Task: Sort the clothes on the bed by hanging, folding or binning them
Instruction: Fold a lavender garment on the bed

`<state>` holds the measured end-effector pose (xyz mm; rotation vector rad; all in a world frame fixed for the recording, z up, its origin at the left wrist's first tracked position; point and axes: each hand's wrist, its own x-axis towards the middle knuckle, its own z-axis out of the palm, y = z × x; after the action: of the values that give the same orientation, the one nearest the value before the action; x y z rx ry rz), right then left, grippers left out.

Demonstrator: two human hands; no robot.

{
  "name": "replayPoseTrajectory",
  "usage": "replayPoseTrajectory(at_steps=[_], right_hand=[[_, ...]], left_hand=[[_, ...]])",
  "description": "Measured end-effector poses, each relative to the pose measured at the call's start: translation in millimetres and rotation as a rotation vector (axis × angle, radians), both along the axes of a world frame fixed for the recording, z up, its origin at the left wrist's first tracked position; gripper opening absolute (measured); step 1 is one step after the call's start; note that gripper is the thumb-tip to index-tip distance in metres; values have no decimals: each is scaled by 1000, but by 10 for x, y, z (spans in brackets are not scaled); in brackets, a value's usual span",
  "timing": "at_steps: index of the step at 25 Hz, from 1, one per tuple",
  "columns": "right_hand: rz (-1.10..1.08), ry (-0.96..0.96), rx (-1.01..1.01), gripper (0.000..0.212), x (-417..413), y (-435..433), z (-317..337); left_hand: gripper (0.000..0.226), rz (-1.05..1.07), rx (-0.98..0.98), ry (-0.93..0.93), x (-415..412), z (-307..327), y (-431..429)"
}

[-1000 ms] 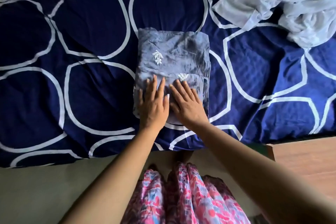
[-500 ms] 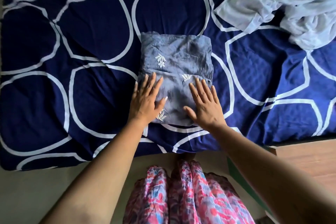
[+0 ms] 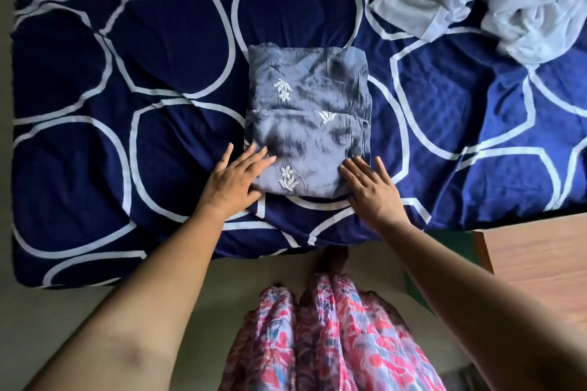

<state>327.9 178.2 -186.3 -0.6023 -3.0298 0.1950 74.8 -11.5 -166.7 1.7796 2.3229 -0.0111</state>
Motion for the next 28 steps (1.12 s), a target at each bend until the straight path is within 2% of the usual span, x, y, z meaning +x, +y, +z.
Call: replayPoseTrajectory(at_steps=[3, 8, 11, 13, 15, 17, 19, 20, 23, 26, 28], right_hand=[[9, 53, -56, 43, -3, -14, 72], [85, 53, -217, 43, 256, -257, 268], [91, -40, -365, 37, 473, -472, 398], [-45, -105, -552, 35, 606, -540, 521], [-170, -78, -742, 34, 659, -539, 674], [-292, 26, -903, 22, 596, -468, 825], [-423, 146, -982, 11, 454, -337, 912], [-483, 199, -1010, 9, 376, -259, 941], [-638, 328, -1079, 8, 98, -4, 933], [-779, 462, -1087, 10, -276, 276, 840], [-882, 494, -1216, 31, -497, 409, 738]], left_hand=[[83, 15, 49, -46, 44, 83, -93], [59, -42, 34, -108, 283, 304, -494], [55, 20, 71, -232, 564, 334, -822], [52, 122, 136, -354, 690, 385, -941], [53, 268, 183, -512, 734, 484, -963], [49, 359, 289, -645, 697, 590, -883], [44, 411, 392, -669, 601, 641, -698], [49, 477, 418, -669, 536, 662, -568], [71, 766, 382, -781, 362, 796, -124], [45, 971, 306, -782, 209, 805, 324], [48, 1085, 255, -757, 95, 708, 542]])
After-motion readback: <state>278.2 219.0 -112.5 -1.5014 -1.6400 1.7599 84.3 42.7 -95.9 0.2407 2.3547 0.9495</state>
